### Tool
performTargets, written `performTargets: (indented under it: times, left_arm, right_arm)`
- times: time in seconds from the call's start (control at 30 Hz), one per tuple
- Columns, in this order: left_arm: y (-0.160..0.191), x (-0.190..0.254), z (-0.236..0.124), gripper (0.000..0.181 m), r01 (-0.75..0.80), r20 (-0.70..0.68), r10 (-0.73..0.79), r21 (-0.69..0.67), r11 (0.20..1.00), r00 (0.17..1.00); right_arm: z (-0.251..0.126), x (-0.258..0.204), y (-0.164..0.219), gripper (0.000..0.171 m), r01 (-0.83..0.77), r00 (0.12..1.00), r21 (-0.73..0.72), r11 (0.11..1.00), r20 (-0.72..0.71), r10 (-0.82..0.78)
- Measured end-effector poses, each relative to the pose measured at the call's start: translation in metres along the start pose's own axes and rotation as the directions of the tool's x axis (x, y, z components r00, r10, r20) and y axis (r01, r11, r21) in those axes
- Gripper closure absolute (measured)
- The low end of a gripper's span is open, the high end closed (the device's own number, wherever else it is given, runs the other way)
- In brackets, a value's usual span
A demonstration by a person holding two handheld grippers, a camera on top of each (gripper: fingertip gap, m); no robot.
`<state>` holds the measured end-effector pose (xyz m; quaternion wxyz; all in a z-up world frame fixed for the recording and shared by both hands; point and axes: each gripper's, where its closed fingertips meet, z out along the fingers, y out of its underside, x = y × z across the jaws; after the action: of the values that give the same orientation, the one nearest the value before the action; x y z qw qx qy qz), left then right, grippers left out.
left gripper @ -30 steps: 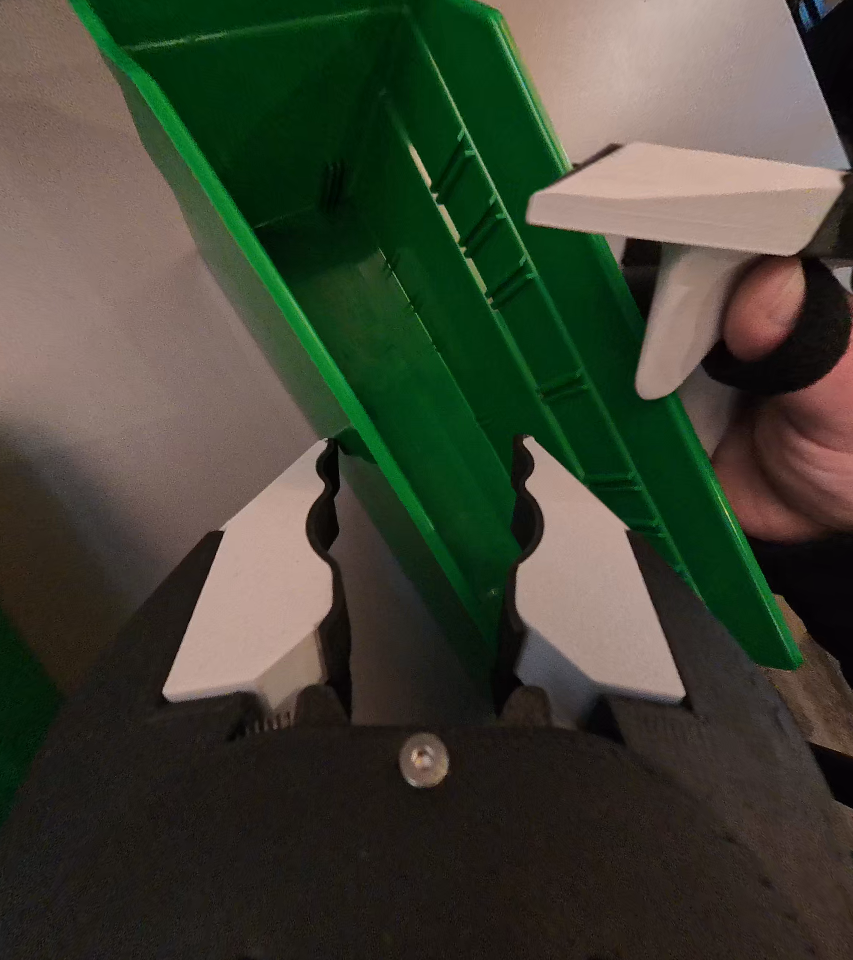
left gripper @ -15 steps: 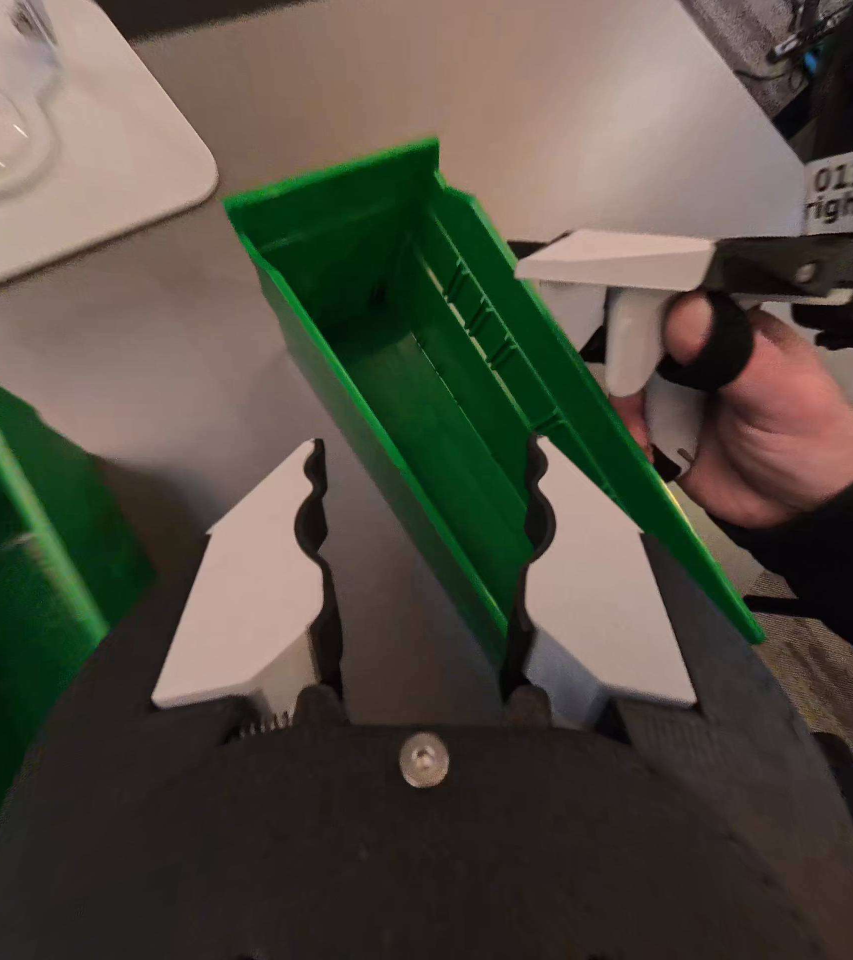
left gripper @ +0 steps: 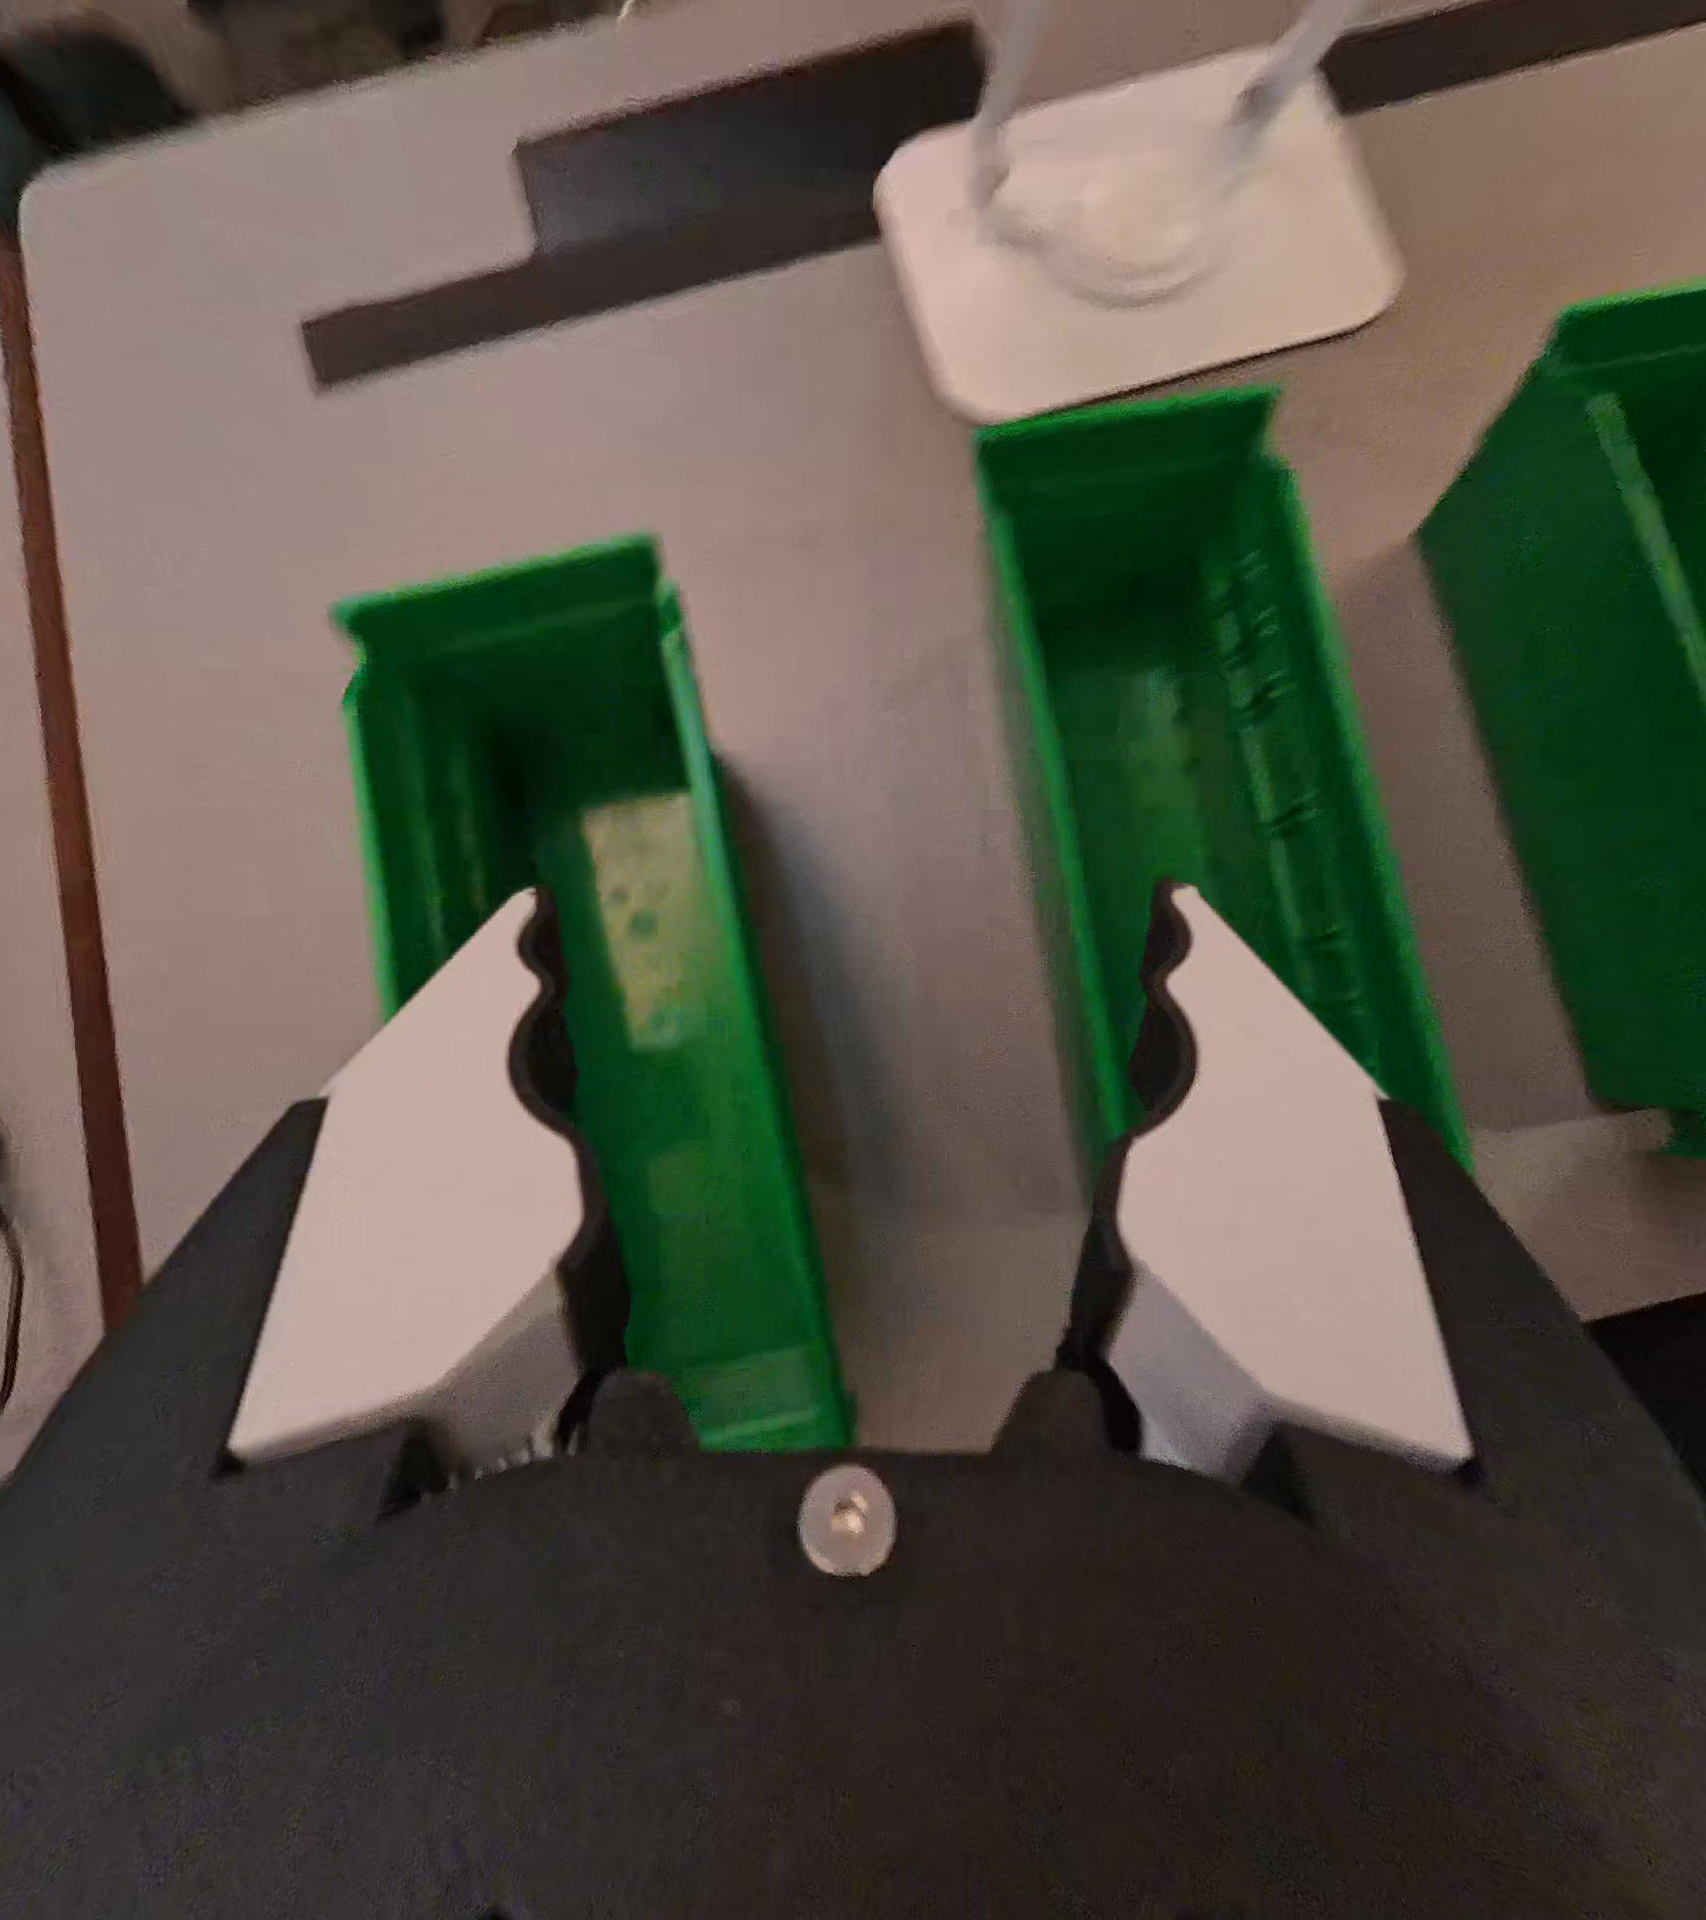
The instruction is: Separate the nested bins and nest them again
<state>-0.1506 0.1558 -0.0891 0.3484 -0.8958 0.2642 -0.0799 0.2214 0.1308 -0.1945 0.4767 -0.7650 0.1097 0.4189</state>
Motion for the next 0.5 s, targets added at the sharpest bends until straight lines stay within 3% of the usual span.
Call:
performTargets:
  times: [0.1,0.37,0.5]
  left_arm:
    - [0.038,-0.028,0.003,0.058,0.121,-0.016,-0.124,-0.110,0.986,0.992]
    - [0.090,-0.066,0.044,0.047,0.155,0.126,-0.125,-0.262,0.953,0.984]
    - [0.097,-0.076,0.047,0.067,0.164,0.173,-0.117,-0.288,0.943,0.978]
  right_arm:
    - [0.003,-0.002,0.002,0.076,-0.002,1.000,-0.007,1.000,0.008,0.002]
    - [0.003,-0.004,0.004,0.076,0.009,1.000,-0.020,1.000,0.009,-0.008]
    - [0.002,-0.002,0.003,0.076,0.000,1.000,-0.018,1.000,0.011,0.000]
